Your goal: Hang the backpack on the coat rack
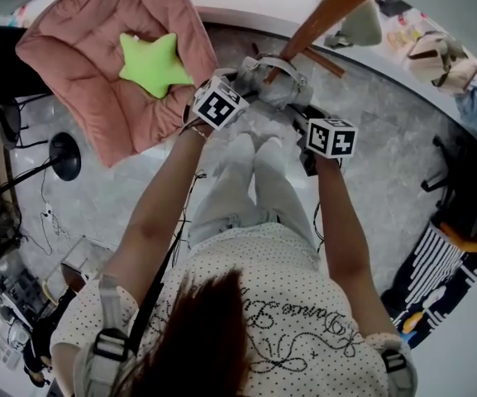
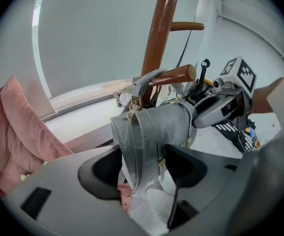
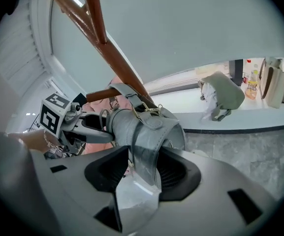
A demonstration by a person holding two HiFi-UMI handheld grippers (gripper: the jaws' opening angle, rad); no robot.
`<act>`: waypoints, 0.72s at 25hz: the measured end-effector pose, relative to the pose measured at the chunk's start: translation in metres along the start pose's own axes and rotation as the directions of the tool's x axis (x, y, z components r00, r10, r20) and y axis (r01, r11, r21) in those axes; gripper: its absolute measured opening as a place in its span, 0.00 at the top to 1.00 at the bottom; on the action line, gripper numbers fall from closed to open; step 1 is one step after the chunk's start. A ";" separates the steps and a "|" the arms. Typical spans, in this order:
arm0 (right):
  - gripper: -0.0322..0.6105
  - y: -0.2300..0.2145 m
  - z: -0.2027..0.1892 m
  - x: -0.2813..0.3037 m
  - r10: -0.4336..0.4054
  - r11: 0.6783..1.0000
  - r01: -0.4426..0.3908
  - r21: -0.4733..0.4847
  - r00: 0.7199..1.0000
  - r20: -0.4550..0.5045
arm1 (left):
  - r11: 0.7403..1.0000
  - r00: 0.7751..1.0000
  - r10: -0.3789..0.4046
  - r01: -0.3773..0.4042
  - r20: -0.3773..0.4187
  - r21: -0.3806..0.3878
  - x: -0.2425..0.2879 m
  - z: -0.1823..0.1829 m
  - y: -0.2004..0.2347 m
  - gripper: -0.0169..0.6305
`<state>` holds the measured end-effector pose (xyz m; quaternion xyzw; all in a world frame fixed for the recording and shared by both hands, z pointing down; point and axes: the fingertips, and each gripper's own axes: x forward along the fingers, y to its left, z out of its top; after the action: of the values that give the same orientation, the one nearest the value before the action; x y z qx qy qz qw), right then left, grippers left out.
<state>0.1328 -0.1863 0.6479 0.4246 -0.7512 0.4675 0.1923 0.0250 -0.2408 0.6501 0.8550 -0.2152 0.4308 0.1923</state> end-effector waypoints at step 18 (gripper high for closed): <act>0.65 0.016 0.024 -0.061 -0.084 0.982 0.100 -0.163 0.991 0.102 | 0.989 0.984 0.144 -0.139 0.109 -0.057 -0.060 -0.007 -0.006 0.58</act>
<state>0.1574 -0.1756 0.5857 0.4628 -0.7756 0.3727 0.2130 -0.0088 -0.2201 0.6038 0.8556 -0.2965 0.3889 0.1698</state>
